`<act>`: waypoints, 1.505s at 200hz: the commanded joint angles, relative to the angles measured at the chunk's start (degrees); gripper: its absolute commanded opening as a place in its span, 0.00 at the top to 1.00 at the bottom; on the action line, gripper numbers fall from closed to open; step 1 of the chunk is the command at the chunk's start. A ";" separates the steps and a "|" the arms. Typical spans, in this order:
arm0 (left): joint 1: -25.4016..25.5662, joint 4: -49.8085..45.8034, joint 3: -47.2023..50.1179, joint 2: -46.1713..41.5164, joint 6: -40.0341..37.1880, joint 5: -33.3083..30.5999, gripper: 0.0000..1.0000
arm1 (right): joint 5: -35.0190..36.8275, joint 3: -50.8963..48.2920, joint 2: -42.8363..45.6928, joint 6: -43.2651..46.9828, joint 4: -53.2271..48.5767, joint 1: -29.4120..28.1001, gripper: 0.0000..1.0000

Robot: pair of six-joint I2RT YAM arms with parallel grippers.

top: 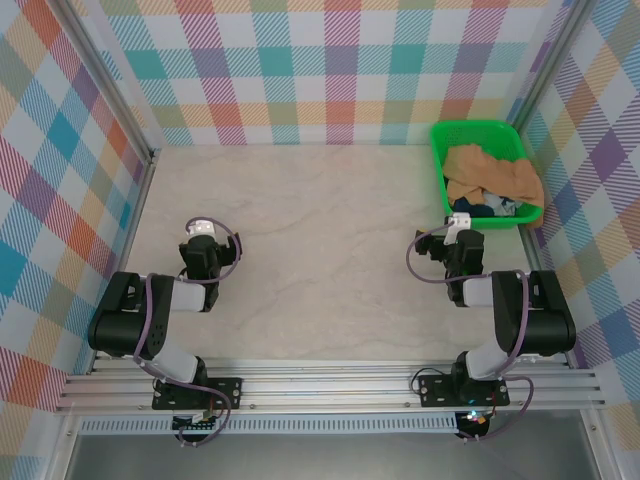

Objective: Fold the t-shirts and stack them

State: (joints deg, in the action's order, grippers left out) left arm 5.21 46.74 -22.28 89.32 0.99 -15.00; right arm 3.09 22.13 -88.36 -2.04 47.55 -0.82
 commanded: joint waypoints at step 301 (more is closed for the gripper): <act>14.58 -72.47 -63.65 -1.11 34.57 23.29 0.15 | -11.18 93.23 -32.20 -39.66 -97.33 15.66 0.25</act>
State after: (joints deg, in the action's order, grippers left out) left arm 17.98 -23.79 -85.86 89.45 34.72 5.28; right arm -0.30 110.13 -119.66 -36.99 -47.37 15.20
